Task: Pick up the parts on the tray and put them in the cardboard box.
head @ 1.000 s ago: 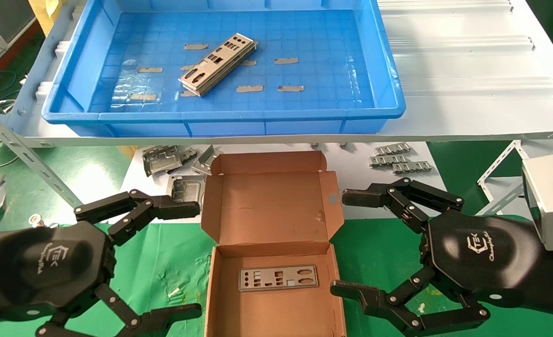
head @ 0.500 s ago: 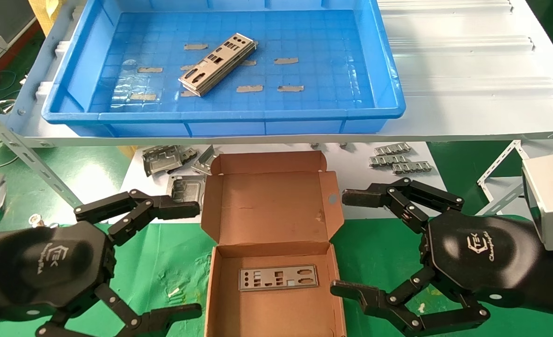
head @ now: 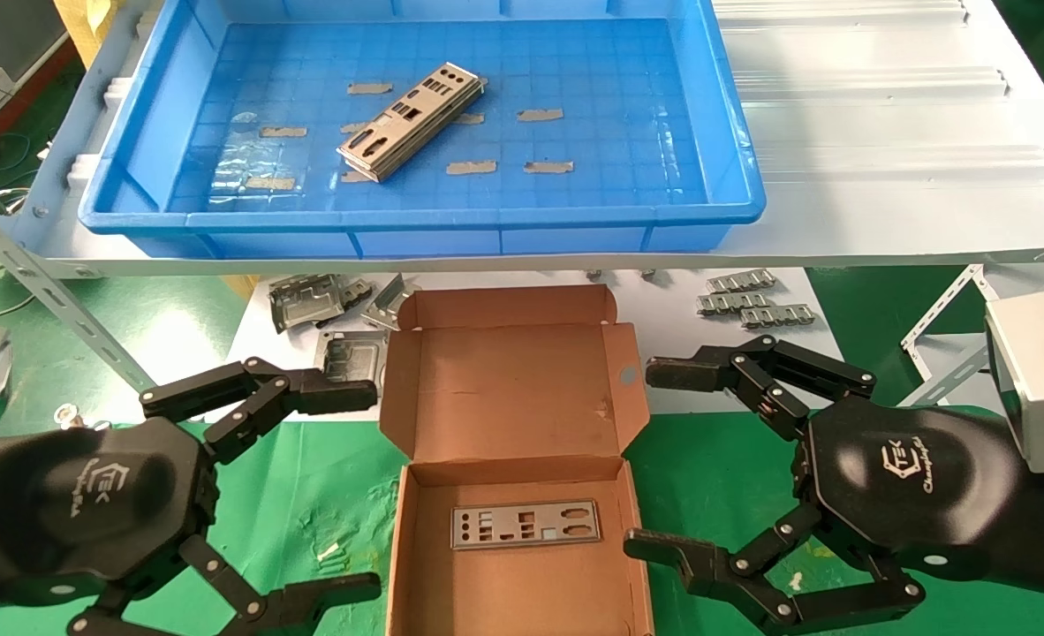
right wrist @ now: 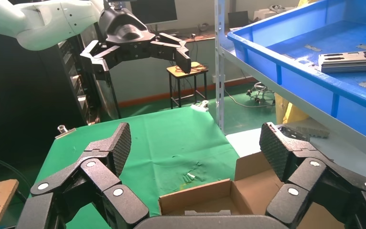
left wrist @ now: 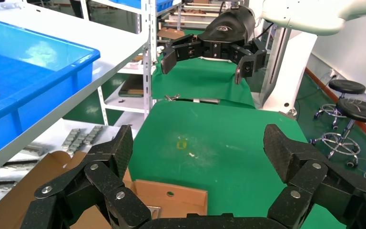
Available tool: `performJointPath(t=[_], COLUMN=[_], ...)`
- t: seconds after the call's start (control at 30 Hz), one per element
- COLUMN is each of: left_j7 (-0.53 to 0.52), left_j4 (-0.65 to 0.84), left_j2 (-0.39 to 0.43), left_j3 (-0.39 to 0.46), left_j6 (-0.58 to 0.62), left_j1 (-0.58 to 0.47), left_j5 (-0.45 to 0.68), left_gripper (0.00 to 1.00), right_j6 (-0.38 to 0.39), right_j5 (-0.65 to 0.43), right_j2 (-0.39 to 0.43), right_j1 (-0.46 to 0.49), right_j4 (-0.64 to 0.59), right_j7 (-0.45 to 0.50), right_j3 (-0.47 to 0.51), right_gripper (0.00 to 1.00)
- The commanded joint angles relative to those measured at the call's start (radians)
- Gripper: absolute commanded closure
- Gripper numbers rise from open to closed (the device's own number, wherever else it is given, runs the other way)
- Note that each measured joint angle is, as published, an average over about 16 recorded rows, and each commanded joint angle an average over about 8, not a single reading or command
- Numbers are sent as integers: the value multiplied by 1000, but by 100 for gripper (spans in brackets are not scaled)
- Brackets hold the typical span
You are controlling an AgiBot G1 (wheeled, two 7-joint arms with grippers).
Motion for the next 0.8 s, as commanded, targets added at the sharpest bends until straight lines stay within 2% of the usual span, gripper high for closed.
performJointPath(t=[0.03, 0.8], left_j7=[0, 0], left_j4=[0, 0], left_j2=[0, 0], left_j3=[0, 0], left_j6=[0, 0], left_j1=[0, 0], left_j5=[0, 0], left_gripper=[0, 0], right_j6=[0, 0], right_j5=[0, 0], right_j2=[0, 0], right_j1=[0, 0], right_j4=[0, 0], right_j7=[0, 0], right_j3=[0, 0], right_gripper=[0, 0])
